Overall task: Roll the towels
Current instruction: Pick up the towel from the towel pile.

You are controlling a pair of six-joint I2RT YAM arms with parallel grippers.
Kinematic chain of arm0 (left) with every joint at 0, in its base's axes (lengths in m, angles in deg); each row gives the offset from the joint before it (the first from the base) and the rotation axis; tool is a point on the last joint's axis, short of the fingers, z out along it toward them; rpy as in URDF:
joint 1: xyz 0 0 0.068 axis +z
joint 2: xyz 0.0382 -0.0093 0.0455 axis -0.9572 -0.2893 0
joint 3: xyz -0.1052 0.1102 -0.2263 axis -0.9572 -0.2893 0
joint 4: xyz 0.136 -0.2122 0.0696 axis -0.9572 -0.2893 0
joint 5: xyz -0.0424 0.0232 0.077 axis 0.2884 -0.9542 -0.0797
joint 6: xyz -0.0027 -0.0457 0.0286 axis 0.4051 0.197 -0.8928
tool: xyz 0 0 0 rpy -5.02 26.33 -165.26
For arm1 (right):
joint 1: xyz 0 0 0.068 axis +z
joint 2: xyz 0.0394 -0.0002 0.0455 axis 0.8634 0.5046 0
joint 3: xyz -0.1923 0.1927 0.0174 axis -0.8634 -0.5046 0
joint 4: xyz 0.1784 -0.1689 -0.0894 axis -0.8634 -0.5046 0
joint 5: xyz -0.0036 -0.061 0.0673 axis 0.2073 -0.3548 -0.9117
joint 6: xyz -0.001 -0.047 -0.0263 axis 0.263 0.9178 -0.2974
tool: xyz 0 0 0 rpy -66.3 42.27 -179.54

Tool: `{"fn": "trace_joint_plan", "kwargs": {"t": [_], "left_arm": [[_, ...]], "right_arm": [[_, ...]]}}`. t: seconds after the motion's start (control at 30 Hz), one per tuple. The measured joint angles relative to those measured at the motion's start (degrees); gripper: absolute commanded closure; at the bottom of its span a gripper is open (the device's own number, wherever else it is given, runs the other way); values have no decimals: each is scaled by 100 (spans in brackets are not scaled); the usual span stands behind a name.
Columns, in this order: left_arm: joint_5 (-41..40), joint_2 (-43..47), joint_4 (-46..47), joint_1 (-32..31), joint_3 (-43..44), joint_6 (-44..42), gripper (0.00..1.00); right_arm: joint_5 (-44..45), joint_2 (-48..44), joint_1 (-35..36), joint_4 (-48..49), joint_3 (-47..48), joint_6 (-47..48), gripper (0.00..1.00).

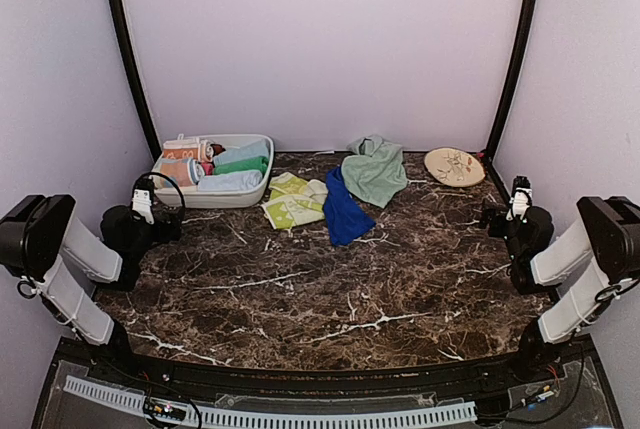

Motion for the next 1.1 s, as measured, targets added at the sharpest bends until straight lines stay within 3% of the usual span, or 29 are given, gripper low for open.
{"fn": "trace_joint_plan", "kwargs": {"t": [0.23, 0.37, 0.63, 0.77, 0.87, 1.1], "left_arm": [[7, 35, -179, 0, 55, -2, 1], [11, 433, -2177, 0, 1239, -24, 1], [562, 625, -6013, 28, 4363, -295, 1], [820, 533, -7611, 33, 5075, -494, 3], [916, 439, -8500, 44, 5283, -713, 5], [1073, 422, -9735, 190, 5289, -1019, 9]], "right_arm": [[2, 0, 0, 0, 0, 0, 0], [238, -144, 0, -330, 81, -125, 0], [1064, -1910, -72, -3034, 1668, -1152, 0], [487, -2006, -144, -4068, 2691, -1735, 0], [120, -1714, 422, -4717, 3353, -1764, 2], [435, 118, 3016, -6085, 4972, -1388, 19]]}}
